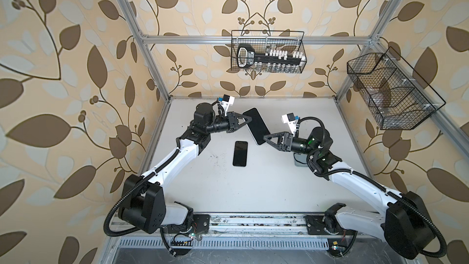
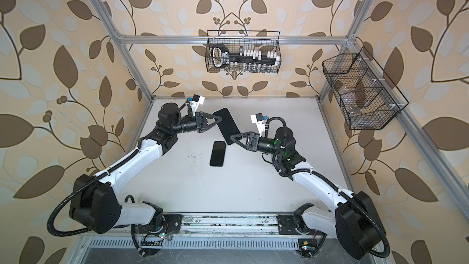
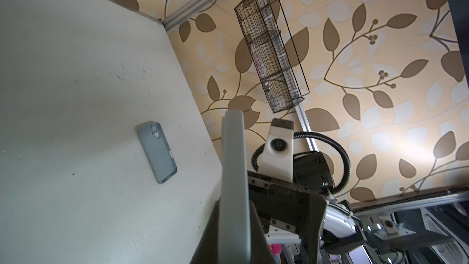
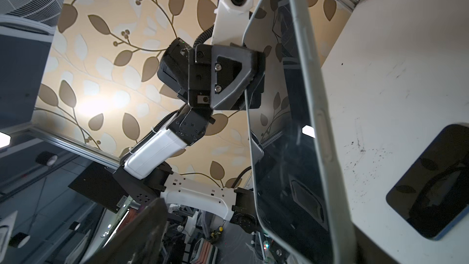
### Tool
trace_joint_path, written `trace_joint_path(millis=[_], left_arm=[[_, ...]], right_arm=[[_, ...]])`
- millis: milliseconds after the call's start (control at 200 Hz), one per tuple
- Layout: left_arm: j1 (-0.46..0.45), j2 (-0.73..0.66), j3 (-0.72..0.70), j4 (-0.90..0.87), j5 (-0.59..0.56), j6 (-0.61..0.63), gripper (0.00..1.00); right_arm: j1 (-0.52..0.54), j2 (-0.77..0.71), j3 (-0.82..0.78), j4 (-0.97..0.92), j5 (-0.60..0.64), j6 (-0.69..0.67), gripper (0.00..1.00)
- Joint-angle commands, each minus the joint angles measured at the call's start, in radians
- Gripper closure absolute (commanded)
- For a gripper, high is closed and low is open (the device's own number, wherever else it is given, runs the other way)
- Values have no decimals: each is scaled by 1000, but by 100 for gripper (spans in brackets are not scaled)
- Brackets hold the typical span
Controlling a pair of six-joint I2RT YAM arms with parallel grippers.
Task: Take the phone out of the phone case
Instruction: Remove the phone case from the phone.
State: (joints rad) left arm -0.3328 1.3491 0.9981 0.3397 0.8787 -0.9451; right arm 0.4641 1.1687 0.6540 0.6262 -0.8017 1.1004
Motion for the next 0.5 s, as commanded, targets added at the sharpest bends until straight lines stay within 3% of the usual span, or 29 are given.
trace_joint_path(millis=[0, 500], left_arm=[[6, -50, -17, 216, -128, -114, 100], [6, -151, -111, 268, -263, -202, 100]], right_arm=[[1, -33, -29, 38, 16, -4, 7], [34, 19, -18, 69, 116, -58, 21]])
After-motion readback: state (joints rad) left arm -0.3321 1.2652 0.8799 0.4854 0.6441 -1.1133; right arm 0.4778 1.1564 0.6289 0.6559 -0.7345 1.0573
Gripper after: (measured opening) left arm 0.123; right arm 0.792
